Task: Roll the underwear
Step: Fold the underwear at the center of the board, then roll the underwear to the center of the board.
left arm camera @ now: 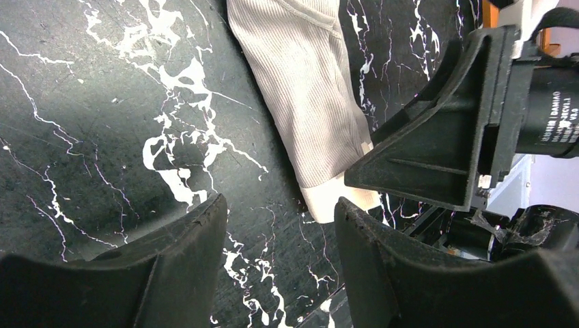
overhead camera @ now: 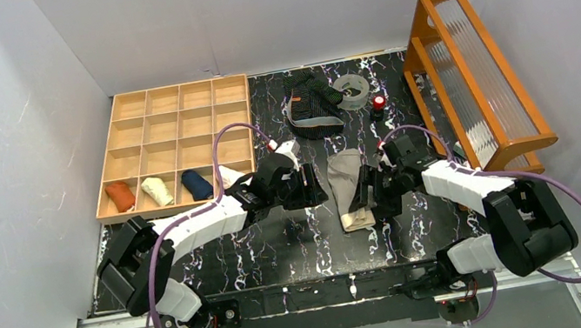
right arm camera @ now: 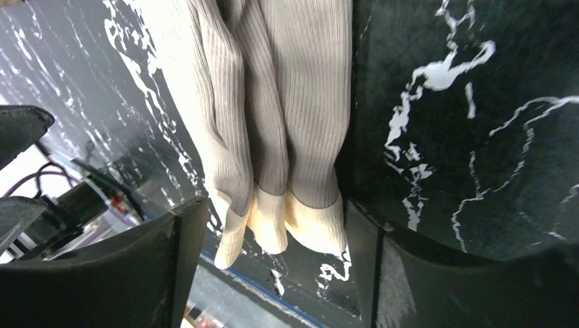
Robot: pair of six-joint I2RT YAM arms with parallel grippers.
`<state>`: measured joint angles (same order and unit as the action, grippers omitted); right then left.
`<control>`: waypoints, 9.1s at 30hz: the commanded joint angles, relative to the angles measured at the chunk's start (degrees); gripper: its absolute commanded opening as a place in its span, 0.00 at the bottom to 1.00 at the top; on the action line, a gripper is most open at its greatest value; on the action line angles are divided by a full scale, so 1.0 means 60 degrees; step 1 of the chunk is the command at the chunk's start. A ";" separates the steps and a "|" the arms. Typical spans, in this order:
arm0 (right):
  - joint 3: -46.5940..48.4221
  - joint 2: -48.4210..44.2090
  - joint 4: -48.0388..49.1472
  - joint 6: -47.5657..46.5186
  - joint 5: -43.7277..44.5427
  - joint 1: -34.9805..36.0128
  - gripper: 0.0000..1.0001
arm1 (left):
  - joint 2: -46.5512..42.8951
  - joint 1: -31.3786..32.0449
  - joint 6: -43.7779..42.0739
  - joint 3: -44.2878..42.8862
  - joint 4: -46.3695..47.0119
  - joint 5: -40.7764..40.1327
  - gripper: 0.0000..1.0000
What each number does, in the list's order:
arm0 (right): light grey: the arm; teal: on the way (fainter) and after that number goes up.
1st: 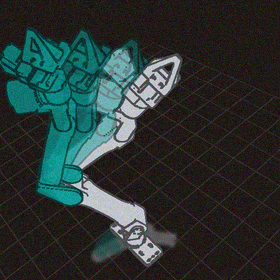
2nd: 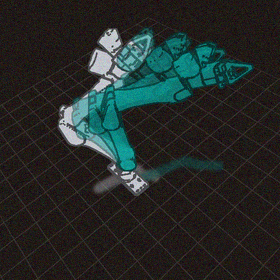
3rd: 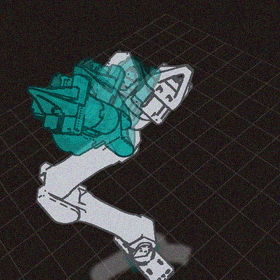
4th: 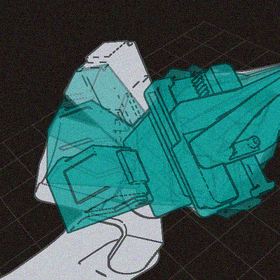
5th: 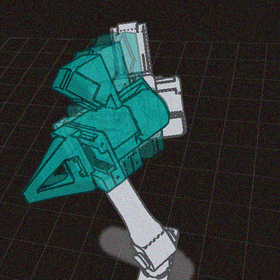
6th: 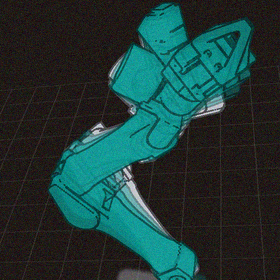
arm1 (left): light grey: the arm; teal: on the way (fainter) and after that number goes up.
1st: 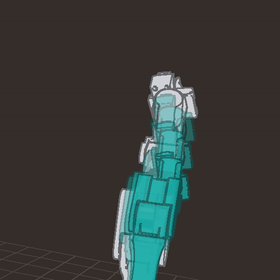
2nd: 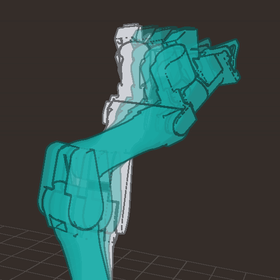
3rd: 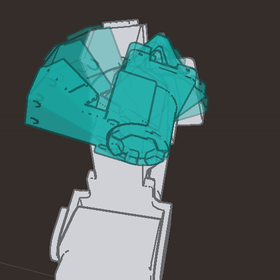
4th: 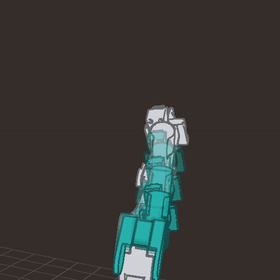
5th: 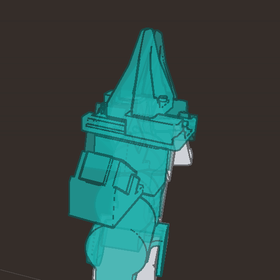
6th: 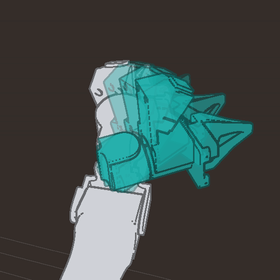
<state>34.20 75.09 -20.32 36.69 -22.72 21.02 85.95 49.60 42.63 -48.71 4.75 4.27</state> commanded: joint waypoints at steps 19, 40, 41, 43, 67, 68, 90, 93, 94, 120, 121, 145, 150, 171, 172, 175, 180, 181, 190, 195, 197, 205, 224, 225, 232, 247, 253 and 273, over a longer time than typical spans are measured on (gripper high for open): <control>-0.1728 -0.0061 0.2950 0.1142 -0.1986 -0.0187 0.24 | -0.0008 -0.0064 0.0321 0.0804 0.0966 0.0566 0.56; -0.1369 0.2432 0.5041 0.1174 -0.2816 0.0419 0.11 | 0.0504 -0.0064 0.2306 0.3631 0.4548 0.1392 0.57; -0.1364 0.2528 0.5140 0.1231 -0.2775 0.0419 0.11 | 0.0406 -0.0064 0.2477 0.3831 0.4793 0.1345 0.57; -0.1363 0.2646 0.5320 0.1411 -0.2752 0.0423 0.11 | 0.0101 -0.0064 0.2648 0.4193 0.4982 0.1223 0.57; -0.1526 0.3434 0.6567 0.2015 -0.3151 0.0613 0.11 | 0.1585 -0.0035 0.4062 0.5200 0.7732 0.0171 0.37; -0.1525 0.3457 0.6609 0.2015 -0.3211 0.0614 0.11 | 0.1590 -0.0028 0.4052 0.5203 0.7733 0.0103 0.37; -0.1041 0.3174 0.5911 0.1196 -0.3185 0.0731 0.44 | 0.1781 -0.0085 0.2602 0.4384 0.7055 0.0427 0.00; -0.0494 0.2625 0.4996 0.0307 -0.2595 0.0731 0.67 | 0.1239 -0.0129 0.1824 0.4126 0.5668 0.0550 0.00; -0.0341 0.2431 0.4746 0.0055 -0.2272 0.0731 0.71 | 0.1013 -0.0155 0.1562 0.4058 0.5168 0.0605 0.00; -0.1908 -0.0081 0.7968 -1.4561 0.1473 0.6053 0.68 | -0.0750 -0.2611 -0.2922 0.2666 -0.0586 0.3662 0.00; -0.1867 0.0088 0.7961 -1.4848 0.1553 0.6281 0.68 | -0.0633 -0.2657 -0.3027 0.2612 -0.0662 0.3779 0.00; -0.1730 0.2475 1.0127 -1.6762 0.2617 0.7938 0.53 | 0.0217 -0.3243 -0.3692 0.1859 -0.1410 0.4444 0.00; -0.1658 0.2655 1.0345 -1.6799 0.2535 0.7967 0.55 | 0.0337 -0.3243 -0.3634 0.1823 -0.1382 0.4530 0.00; -0.2158 0.2573 1.2332 -1.3035 0.2102 0.7352 0.01 | -0.0721 -0.3458 -0.2766 0.2391 -0.1113 0.4231 0.29; -0.2179 0.2454 1.2403 -1.2337 0.1562 0.7189 0.01 | -0.0902 -0.3469 -0.2654 0.2489 -0.1003 0.4201 0.35; -0.2325 0.2493 1.3122 -1.0908 0.0410 0.6735 0.01 | -0.1404 -0.3498 -0.2274 0.2777 -0.0606 0.4142 0.42; -0.3215 0.3002 1.5743 -0.8350 -0.0640 0.5931 0.01 | -0.2300 -0.3534 -0.1637 0.3171 -0.0137 0.3823 0.47; -0.3354 0.3098 1.6162 -0.8016 -0.0786 0.5850 0.01 | -0.2480 -0.3536 -0.1513 0.3242 -0.0037 0.3720 0.48; -0.4558 0.3965 1.8704 -0.5856 -0.0733 0.5438 0.01 | -0.2602 -0.3551 -0.0850 0.3712 0.0818 0.4125 0.51; -0.5241 0.4294 1.9857 -0.4949 -0.0087 0.5418 0.01 | -0.3025 -0.3536 -0.0610 0.4296 0.1728 0.4119 0.53; -0.5256 0.4589 2.0081 -0.5016 -0.0267 0.5418 0.01 | -0.2861 -0.3536 -0.0580 0.4507 0.2469 0.4466 0.53; -0.5622 0.4968 2.0449 -0.6611 -0.0181 0.5418 0.01 | -0.1966 -0.3286 -0.0399 0.4253 0.1442 0.4648 0.53; -0.4784 0.3016 1.5644 -1.0485 -0.0093 0.5416 0.01 | -0.0007 -0.1797 0.0970 0.4238 0.2651 0.3235 0.43; -0.4746 0.3020 1.5608 -1.0524 -0.0091 0.5418 0.01 | 0.0139 -0.1786 0.0964 0.4187 0.2663 0.3218 0.41; -0.4087 0.2973 1.4583 -1.1423 0.0237 0.5425 0.01 | 0.0673 -0.1773 0.1092 0.4075 0.3396 0.2866 0.04; -0.0682 0.5656 1.4119 -1.1422 -0.1379 0.5205 0.01 | -0.4573 -0.3023 0.1594 0.5297 -0.0722 -0.0482 0.25; -0.1522 0.5757 1.6317 -0.7472 -0.3203 0.4300 0.01 | -0.4406 -0.3023 0.1109 0.4643 -0.1411 -0.0120 0.41; -0.2312 0.7544 2.0786 0.1438 -0.3650 0.2466 0.01 | -0.4020 -0.3023 -0.0578 0.4684 0.2523 0.2535 0.55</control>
<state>22.96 118.67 89.19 35.99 -47.72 36.73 60.49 31.66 42.94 -21.98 10.28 13.30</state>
